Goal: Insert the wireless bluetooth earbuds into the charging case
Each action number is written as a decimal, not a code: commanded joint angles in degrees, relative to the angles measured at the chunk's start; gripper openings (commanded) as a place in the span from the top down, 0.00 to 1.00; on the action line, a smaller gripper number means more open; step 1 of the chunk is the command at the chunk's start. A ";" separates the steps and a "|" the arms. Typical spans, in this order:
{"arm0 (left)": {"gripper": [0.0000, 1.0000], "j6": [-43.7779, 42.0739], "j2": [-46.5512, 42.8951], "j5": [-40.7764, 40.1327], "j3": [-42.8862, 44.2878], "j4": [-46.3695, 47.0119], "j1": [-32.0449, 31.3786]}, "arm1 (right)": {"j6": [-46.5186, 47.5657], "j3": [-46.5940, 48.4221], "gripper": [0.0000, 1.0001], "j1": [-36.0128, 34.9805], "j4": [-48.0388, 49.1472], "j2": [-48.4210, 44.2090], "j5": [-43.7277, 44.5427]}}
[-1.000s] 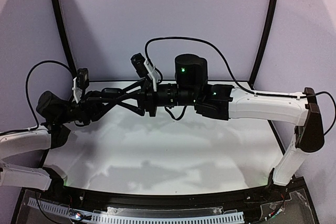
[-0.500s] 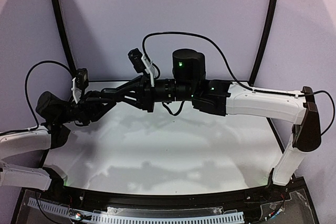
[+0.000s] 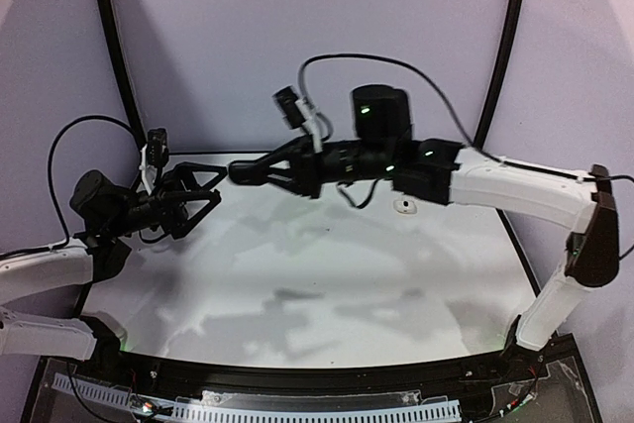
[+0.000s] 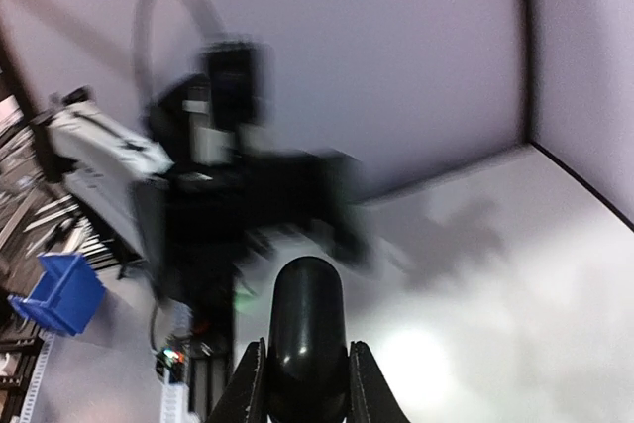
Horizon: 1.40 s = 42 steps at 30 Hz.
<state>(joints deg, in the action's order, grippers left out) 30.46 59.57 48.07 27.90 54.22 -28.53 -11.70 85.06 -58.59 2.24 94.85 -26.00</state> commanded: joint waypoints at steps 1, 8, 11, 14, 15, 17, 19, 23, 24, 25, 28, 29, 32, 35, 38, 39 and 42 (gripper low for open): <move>0.01 -6.14 -2.38 -5.66 -0.05 -7.56 0.05 | -1.78 -6.06 1.00 10.86 -10.01 -8.62 -0.73; 0.01 -8.04 -2.03 -5.54 0.41 -9.93 0.06 | 2.69 -14.17 1.00 31.38 -13.85 -4.22 -12.43; 0.01 -8.93 -1.73 -5.18 0.88 -11.35 0.06 | 4.32 -10.20 1.00 36.71 -15.68 4.18 -16.89; 0.01 -9.20 -1.30 -3.93 1.38 -11.80 0.06 | 7.69 -1.57 1.00 38.78 -21.39 14.47 -19.04; 0.01 -9.30 -1.13 -3.72 1.59 -11.93 0.06 | 8.64 2.49 1.00 39.08 -23.21 17.43 -20.10; 0.01 -9.51 -1.06 -3.42 1.73 -12.25 0.06 | 9.12 6.78 1.00 39.27 -25.45 22.78 -21.18; 0.01 -9.81 -1.16 -3.56 1.86 -12.78 0.06 | 8.06 10.04 1.00 39.44 -25.08 26.47 -22.59; 0.01 -10.23 -1.08 -3.83 1.90 -13.49 0.06 | 6.01 12.10 1.00 40.40 -23.54 30.70 -23.80; 0.01 -10.24 -1.00 -3.76 1.85 -13.47 0.06 | 5.50 12.48 1.00 40.67 -23.55 32.00 -23.65; 0.01 -10.24 -0.98 -3.75 1.79 -13.25 0.06 | 5.12 12.73 1.00 40.80 -23.47 33.12 -23.77; 0.01 -10.24 -0.66 -3.44 1.63 -12.29 0.03 | 4.15 14.48 1.00 40.83 -23.74 36.03 -24.13; 0.01 -10.20 -0.50 -3.39 1.57 -12.12 0.09 | 3.93 14.86 1.00 40.83 -23.99 36.70 -23.96; 0.01 -10.20 -0.38 -3.40 1.62 -11.72 0.14 | 3.44 15.22 1.00 40.94 -23.83 38.27 -23.77; 0.01 -10.20 -0.37 -3.31 1.56 -11.83 0.15 | 4.04 16.53 0.98 41.22 -25.36 40.02 -23.19; 0.01 -10.08 -0.26 -3.06 1.62 -11.85 0.30 | 5.39 18.49 0.87 41.79 -28.29 41.81 -22.42; 0.01 -10.07 -0.18 -3.07 1.67 -11.85 0.38 | 5.72 18.77 0.84 41.91 -28.72 42.12 -22.31; 0.01 -10.15 -0.11 -3.12 1.84 -11.85 0.41 | 6.01 19.59 0.70 42.44 -29.58 42.63 -20.80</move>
<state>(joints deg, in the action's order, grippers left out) 20.93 59.27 44.12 28.21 41.93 -28.51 -6.74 102.59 -17.30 -24.69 135.87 -48.90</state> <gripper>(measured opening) 0.988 0.244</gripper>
